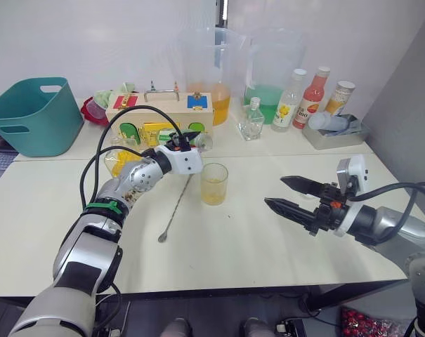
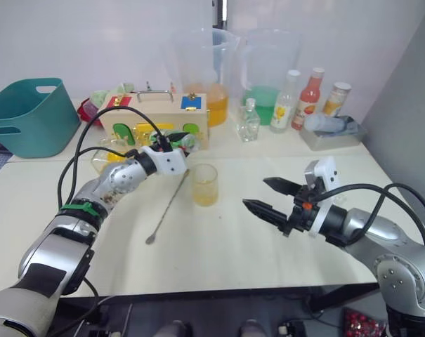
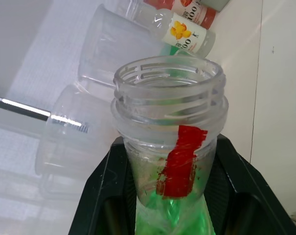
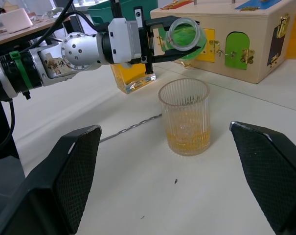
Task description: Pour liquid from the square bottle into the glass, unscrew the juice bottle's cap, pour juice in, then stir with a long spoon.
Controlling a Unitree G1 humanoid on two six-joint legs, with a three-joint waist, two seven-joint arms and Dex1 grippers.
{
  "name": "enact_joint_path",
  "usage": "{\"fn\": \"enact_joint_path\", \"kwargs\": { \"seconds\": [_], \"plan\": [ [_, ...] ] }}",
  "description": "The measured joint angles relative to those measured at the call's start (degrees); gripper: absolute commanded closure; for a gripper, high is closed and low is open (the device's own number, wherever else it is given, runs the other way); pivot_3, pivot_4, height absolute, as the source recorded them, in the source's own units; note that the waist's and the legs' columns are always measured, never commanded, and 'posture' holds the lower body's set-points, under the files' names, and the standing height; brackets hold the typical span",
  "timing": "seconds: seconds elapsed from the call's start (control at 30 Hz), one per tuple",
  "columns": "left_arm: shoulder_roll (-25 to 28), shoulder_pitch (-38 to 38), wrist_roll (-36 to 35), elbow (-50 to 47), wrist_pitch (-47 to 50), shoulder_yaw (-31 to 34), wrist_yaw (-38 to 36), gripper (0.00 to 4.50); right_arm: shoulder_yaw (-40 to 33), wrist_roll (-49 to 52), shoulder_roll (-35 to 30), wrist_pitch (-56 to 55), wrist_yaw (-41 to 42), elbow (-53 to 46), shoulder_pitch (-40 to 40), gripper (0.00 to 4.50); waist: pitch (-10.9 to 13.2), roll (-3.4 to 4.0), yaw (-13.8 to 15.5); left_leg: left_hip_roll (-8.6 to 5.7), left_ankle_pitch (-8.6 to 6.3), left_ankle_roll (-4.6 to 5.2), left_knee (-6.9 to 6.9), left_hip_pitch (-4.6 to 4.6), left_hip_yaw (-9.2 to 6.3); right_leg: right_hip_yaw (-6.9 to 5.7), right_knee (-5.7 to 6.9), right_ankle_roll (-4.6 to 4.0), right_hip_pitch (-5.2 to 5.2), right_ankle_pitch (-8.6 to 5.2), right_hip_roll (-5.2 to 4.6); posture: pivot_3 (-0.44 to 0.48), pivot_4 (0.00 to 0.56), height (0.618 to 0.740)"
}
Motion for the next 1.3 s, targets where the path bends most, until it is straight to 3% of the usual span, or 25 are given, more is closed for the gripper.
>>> {"fn": "enact_joint_path", "kwargs": {
  "seconds": [1.3],
  "plan": [
    [3.3,-2.0,20.1,1.5,-3.9,-11.8,22.5,3.10,1.7,0.0,-1.3,-0.2,0.4,1.7,-1.3,0.03,0.0,-0.01,0.0,-0.03,-0.02,0.03,0.12,-0.04,0.00,0.00,0.44,0.03,-0.02,0.01,-0.02,0.000,0.150,0.740]
  ]
}}
